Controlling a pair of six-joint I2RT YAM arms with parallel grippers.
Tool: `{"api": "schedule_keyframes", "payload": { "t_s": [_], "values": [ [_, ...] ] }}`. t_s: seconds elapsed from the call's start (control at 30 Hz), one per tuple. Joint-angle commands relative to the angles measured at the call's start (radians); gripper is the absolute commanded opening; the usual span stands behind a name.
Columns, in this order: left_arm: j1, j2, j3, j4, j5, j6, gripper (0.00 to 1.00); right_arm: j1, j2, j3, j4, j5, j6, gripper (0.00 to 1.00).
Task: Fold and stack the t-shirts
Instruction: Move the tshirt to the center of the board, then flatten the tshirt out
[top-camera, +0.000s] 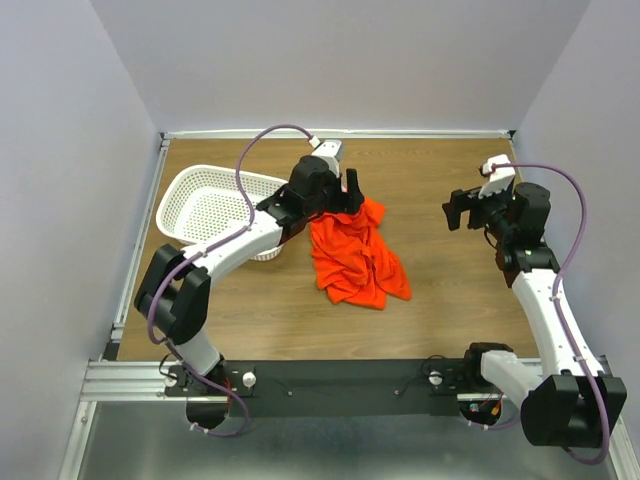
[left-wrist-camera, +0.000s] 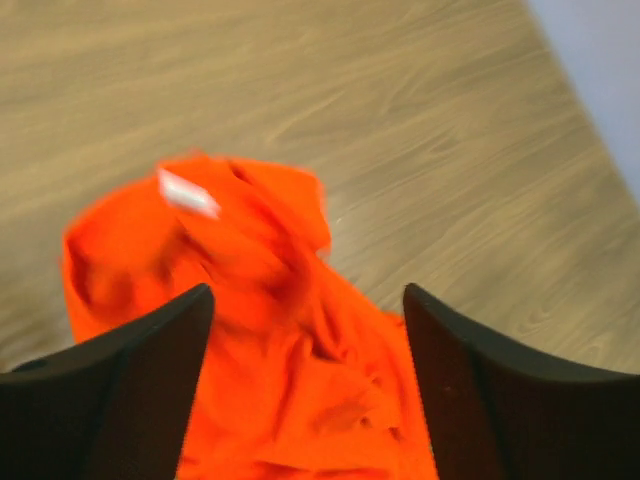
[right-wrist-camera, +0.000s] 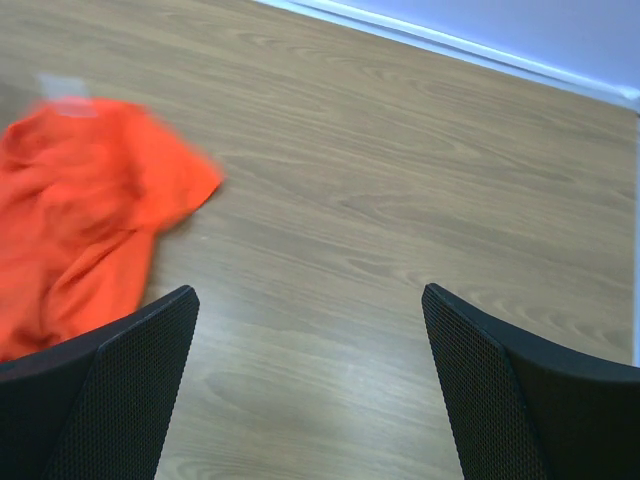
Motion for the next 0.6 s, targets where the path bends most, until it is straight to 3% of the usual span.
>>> {"api": "schedule_keyframes", "payload": {
  "t_s": [0.0,0.1,0.2,0.27,0.37,0.43,0.53,0.57],
  "values": [
    [-0.030,-0.151,0.042,0.007,-0.192,0.165,0.88,-0.006,0.004,-0.009,-0.067,-0.362,-0.094,1.00],
    [-0.031,-0.268,0.019,0.004,-0.313,0.282,0.92,0.017,0.032,-0.009,-0.124,-0.661,-0.189,1.00],
    [-0.013,-0.439,-0.061,0.010,-0.378,0.378,0.98,0.100,0.064,-0.006,-0.171,-0.786,-0.255,1.00],
    [0.019,-0.555,-0.192,0.022,-0.402,0.385,0.98,0.205,0.098,0.002,-0.193,-0.787,-0.314,1.00],
    [0.163,-0.592,-0.332,0.022,-0.316,0.268,0.98,0.298,0.158,0.031,-0.193,-0.724,-0.334,1.00],
    [0.295,-0.488,-0.302,-0.059,-0.240,0.103,0.97,0.298,0.191,0.055,-0.194,-0.687,-0.299,1.00],
    [0.370,-0.295,-0.191,-0.158,-0.128,-0.070,0.91,0.298,0.207,0.043,-0.196,-0.589,-0.285,1.00],
    [0.389,-0.247,-0.152,-0.191,-0.148,-0.200,0.91,0.298,0.189,0.026,-0.194,-0.566,-0.288,1.00]
  ]
}}
